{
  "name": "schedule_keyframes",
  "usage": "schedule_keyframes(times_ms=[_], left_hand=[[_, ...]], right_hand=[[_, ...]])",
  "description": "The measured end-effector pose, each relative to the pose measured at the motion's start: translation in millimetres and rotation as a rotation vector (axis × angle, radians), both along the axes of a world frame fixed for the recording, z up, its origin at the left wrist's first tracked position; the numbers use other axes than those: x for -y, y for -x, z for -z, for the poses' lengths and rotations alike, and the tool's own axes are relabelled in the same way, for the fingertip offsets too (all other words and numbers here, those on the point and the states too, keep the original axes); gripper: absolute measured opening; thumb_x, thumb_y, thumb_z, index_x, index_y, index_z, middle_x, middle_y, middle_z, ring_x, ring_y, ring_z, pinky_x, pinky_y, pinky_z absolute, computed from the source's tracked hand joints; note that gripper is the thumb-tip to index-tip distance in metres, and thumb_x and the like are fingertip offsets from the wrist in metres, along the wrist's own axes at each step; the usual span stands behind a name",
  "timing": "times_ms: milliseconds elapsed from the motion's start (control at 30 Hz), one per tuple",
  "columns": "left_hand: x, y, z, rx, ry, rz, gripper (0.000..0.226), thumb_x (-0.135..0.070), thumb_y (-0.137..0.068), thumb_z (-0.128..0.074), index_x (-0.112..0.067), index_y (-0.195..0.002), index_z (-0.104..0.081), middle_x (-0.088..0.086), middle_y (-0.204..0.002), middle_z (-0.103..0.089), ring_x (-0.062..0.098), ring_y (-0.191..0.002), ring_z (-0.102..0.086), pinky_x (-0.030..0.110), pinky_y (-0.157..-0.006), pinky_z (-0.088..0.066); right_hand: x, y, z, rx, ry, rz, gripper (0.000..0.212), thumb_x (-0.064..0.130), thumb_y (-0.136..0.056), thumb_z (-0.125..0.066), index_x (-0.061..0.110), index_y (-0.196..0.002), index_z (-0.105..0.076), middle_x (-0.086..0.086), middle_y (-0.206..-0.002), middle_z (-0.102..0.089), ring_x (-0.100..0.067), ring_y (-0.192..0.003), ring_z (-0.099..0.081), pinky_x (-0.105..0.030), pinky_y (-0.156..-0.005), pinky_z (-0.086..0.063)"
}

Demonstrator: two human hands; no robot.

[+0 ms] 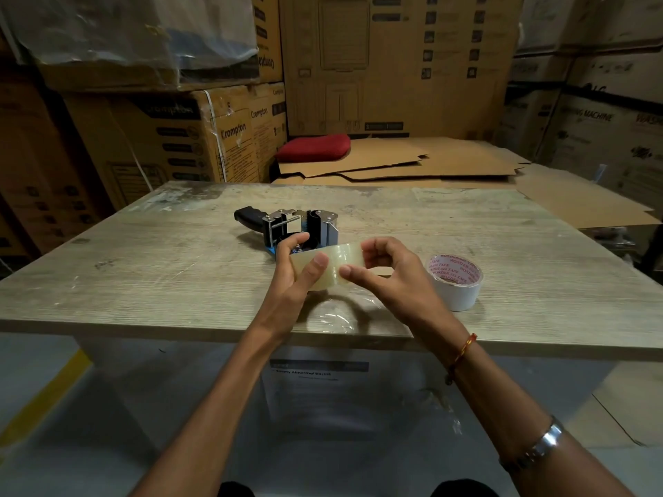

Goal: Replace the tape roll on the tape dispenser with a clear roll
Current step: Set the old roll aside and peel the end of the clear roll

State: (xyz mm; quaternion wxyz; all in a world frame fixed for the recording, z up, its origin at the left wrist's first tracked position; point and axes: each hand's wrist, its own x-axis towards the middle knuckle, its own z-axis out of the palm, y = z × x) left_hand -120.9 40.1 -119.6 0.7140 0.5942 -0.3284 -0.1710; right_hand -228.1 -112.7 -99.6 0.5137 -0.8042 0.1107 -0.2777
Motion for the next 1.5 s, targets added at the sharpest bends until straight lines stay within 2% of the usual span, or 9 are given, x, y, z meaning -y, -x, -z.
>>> schedule_keyframes(times_ms=[200, 367, 500, 600, 800, 1000, 1267, 1400, 1500], left_hand=[[-4, -7, -2, -0.097, -0.059, 0.074, 0.031, -0.046, -0.087, -0.061, -0.025, -0.109, -0.056, 0.012, -0.109, -0.057, 0.020, -0.082, -0.066, 0.037, -0.068, -0.055], [-2, -5, -4, -0.113, -0.068, 0.003, 0.043, -0.043, -0.087, -0.068, -0.005, -0.105, -0.058, 0.009, -0.096, -0.064, 0.025, -0.086, -0.065, 0.039, -0.073, -0.057], [1, -6, -6, -0.151, -0.082, -0.036, 0.045, -0.046, -0.083, -0.068, -0.010, -0.107, -0.063, 0.015, -0.103, -0.065, 0.026, -0.089, -0.067, 0.047, -0.084, -0.059], [-1, -9, -5, -0.187, -0.061, -0.011, 0.044, -0.044, -0.083, -0.063, -0.011, -0.112, -0.064, 0.017, -0.105, -0.065, 0.028, -0.089, -0.068, 0.054, -0.090, -0.057], [-5, -14, -3, -0.221, 0.004, 0.048, 0.037, -0.026, -0.082, -0.054, -0.008, -0.113, -0.062, 0.012, -0.102, -0.069, 0.025, -0.093, -0.069, 0.047, -0.092, -0.057], [-2, -11, -1, -0.092, -0.056, 0.062, 0.030, 0.001, -0.100, -0.040, -0.011, -0.110, -0.065, 0.017, -0.103, -0.069, 0.027, -0.096, -0.070, 0.036, -0.085, -0.061], [0, -12, 2, -0.049, -0.058, 0.106, 0.032, 0.003, -0.101, -0.043, -0.008, -0.124, -0.062, 0.043, -0.113, -0.058, 0.036, -0.110, -0.068, 0.032, -0.086, -0.058], [0, -12, 3, -0.007, -0.090, 0.155, 0.033, 0.004, -0.100, -0.045, -0.006, -0.128, -0.060, 0.028, -0.117, -0.067, 0.036, -0.114, -0.066, 0.036, -0.095, -0.056], [0, -12, 3, 0.022, -0.124, 0.136, 0.031, 0.006, -0.099, -0.046, -0.005, -0.122, -0.063, 0.023, -0.114, -0.070, 0.032, -0.109, -0.069, 0.037, -0.094, -0.057]], right_hand=[[7, 1, -7, 0.029, -0.067, -0.002, 0.042, 0.038, -0.078, -0.082, 0.018, -0.110, -0.064, -0.001, -0.103, -0.066, -0.014, -0.099, -0.064, -0.027, -0.084, -0.055], [6, 2, -11, 0.070, 0.064, 0.035, 0.021, 0.029, -0.086, -0.076, 0.015, -0.099, -0.067, -0.002, -0.099, -0.068, -0.013, -0.091, -0.063, -0.018, -0.073, -0.053], [-4, -1, -4, 0.016, 0.351, 0.063, 0.048, 0.043, -0.083, -0.075, 0.021, -0.121, -0.056, 0.005, -0.122, -0.050, -0.008, -0.105, -0.053, -0.022, -0.083, -0.050], [-12, -5, 2, 0.013, 0.380, 0.032, 0.065, 0.043, -0.080, -0.079, 0.024, -0.134, -0.047, 0.005, -0.134, -0.042, -0.011, -0.113, -0.047, -0.029, -0.090, -0.051], [0, -8, -6, 0.032, 0.244, -0.035, 0.052, 0.032, -0.086, -0.076, 0.026, -0.131, -0.051, 0.001, -0.136, -0.053, -0.018, -0.120, -0.057, -0.029, -0.095, -0.054], [15, -3, -3, -0.008, 0.134, -0.113, 0.048, 0.033, -0.096, -0.064, 0.028, -0.141, -0.047, 0.003, -0.137, -0.057, -0.016, -0.125, -0.059, -0.046, -0.103, -0.052], [18, 0, -3, -0.027, 0.155, -0.131, 0.064, 0.043, -0.092, -0.067, 0.030, -0.148, -0.039, 0.013, -0.145, -0.046, -0.009, -0.130, -0.050, -0.035, -0.104, -0.051], [19, -2, -3, -0.043, 0.168, -0.145, 0.069, 0.042, -0.085, -0.075, 0.035, -0.143, -0.037, 0.009, -0.143, -0.044, -0.007, -0.125, -0.051, -0.020, -0.097, -0.049], [18, -3, -3, -0.039, 0.162, -0.152, 0.069, 0.038, -0.084, -0.077, 0.037, -0.141, -0.037, 0.008, -0.139, -0.045, -0.010, -0.125, -0.051, -0.027, -0.101, -0.050]])
